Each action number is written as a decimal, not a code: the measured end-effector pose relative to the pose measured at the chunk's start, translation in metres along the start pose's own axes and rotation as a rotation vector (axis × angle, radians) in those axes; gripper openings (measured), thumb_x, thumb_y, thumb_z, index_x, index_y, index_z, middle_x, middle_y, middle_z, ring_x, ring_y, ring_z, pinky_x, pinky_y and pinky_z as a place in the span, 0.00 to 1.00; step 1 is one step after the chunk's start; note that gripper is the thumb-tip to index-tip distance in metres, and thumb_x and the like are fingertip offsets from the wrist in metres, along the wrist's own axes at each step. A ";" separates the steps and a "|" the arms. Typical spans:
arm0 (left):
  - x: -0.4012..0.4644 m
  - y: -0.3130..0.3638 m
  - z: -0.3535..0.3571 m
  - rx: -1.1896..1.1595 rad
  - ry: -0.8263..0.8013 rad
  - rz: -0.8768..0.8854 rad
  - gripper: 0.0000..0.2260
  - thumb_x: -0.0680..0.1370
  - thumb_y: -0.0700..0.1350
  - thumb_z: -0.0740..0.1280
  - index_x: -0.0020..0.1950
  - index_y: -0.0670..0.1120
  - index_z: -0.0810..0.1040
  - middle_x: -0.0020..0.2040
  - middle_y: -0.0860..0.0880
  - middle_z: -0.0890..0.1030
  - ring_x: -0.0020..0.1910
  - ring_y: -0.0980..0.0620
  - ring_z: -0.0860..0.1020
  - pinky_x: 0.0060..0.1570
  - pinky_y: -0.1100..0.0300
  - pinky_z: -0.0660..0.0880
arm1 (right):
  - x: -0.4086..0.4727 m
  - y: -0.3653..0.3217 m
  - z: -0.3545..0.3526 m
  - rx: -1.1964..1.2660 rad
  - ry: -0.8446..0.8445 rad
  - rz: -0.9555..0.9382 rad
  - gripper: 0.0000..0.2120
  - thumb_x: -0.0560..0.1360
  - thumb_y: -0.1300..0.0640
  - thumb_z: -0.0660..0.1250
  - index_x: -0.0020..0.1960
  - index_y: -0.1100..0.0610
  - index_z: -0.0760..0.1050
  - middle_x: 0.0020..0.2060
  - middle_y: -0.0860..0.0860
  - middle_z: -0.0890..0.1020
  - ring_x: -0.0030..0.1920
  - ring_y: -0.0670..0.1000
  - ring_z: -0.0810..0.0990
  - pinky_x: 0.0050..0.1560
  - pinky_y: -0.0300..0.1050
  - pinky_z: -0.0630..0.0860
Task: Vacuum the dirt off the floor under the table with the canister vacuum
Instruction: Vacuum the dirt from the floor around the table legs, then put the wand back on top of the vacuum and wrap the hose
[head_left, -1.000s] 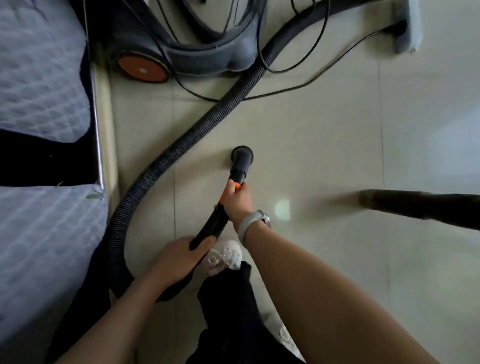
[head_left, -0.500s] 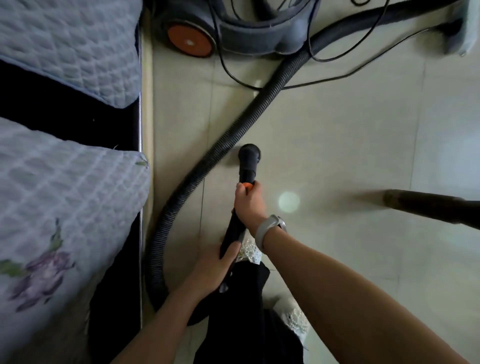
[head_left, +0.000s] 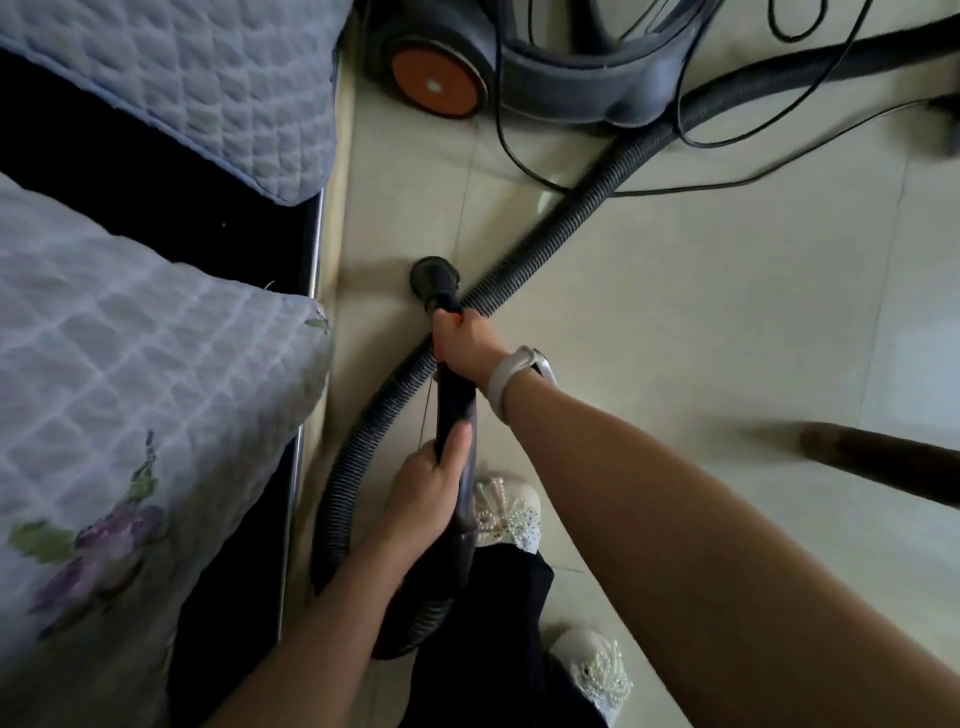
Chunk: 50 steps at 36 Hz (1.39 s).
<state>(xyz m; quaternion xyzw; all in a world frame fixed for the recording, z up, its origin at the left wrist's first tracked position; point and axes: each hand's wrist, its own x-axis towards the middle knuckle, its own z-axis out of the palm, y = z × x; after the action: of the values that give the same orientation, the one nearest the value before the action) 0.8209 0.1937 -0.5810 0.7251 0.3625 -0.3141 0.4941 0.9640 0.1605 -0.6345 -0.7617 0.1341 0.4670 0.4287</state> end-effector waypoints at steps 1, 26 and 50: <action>0.003 -0.002 -0.003 0.031 -0.004 0.001 0.27 0.79 0.63 0.53 0.41 0.41 0.76 0.38 0.43 0.81 0.40 0.44 0.80 0.40 0.55 0.73 | 0.003 0.003 0.002 0.016 0.005 0.016 0.21 0.78 0.49 0.56 0.60 0.66 0.70 0.52 0.64 0.79 0.54 0.66 0.79 0.58 0.61 0.75; -0.003 0.024 0.006 0.165 -0.057 0.001 0.24 0.79 0.63 0.52 0.42 0.45 0.73 0.32 0.50 0.73 0.30 0.55 0.72 0.26 0.67 0.65 | -0.025 0.009 -0.025 0.294 -0.014 0.048 0.08 0.80 0.56 0.58 0.53 0.62 0.68 0.34 0.56 0.72 0.28 0.54 0.74 0.33 0.47 0.76; -0.224 0.162 -0.030 0.045 -0.085 0.154 0.17 0.80 0.59 0.56 0.44 0.47 0.72 0.34 0.50 0.81 0.34 0.50 0.80 0.35 0.60 0.73 | -0.292 -0.092 -0.140 0.444 0.277 -0.212 0.09 0.79 0.53 0.58 0.58 0.52 0.69 0.35 0.47 0.72 0.37 0.51 0.73 0.50 0.57 0.79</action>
<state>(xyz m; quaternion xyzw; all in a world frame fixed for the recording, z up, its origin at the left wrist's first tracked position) 0.8387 0.1331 -0.3101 0.7477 0.2772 -0.3140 0.5153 0.9486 0.0491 -0.3174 -0.7156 0.2102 0.2702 0.6088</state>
